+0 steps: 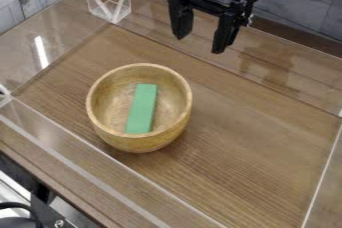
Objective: Move green object from inside the wooden bowl to the table next to it
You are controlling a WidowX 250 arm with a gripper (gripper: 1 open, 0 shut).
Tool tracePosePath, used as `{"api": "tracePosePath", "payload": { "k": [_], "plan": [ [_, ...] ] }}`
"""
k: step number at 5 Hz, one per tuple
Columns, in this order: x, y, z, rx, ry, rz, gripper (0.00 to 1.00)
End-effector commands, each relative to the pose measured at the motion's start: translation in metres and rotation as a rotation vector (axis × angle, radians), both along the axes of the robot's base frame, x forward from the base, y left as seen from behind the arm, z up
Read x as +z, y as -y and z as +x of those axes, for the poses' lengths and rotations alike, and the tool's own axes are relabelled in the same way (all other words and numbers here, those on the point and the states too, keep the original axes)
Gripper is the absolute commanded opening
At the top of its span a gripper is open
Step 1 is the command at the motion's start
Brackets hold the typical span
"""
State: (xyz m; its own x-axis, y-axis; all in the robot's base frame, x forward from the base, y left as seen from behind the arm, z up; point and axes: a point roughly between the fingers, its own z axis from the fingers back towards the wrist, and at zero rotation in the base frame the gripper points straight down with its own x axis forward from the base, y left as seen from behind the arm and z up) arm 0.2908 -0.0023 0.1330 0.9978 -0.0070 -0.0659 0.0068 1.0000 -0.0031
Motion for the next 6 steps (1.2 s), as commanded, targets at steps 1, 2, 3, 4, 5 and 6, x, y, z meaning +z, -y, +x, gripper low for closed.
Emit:
{"api": "tracePosePath", "payload": {
  "k": [1, 2, 3, 4, 5, 6],
  "plan": [
    [-0.01, 0.004, -0.004, 0.031, -0.031, 0.0, 1.0],
    [-0.023, -0.014, -0.018, 0.076, -0.043, 0.008, 1.0],
    [-0.025, -0.036, -0.034, 0.113, -0.02, 0.012, 1.0],
    [-0.033, -0.055, -0.044, 0.197, -0.002, 0.012, 1.0],
    [-0.044, -0.062, -0.048, 0.282, 0.003, 0.012, 1.0],
    [-0.047, -0.063, -0.054, 0.286, -0.002, 0.013, 1.0]
  ]
}}
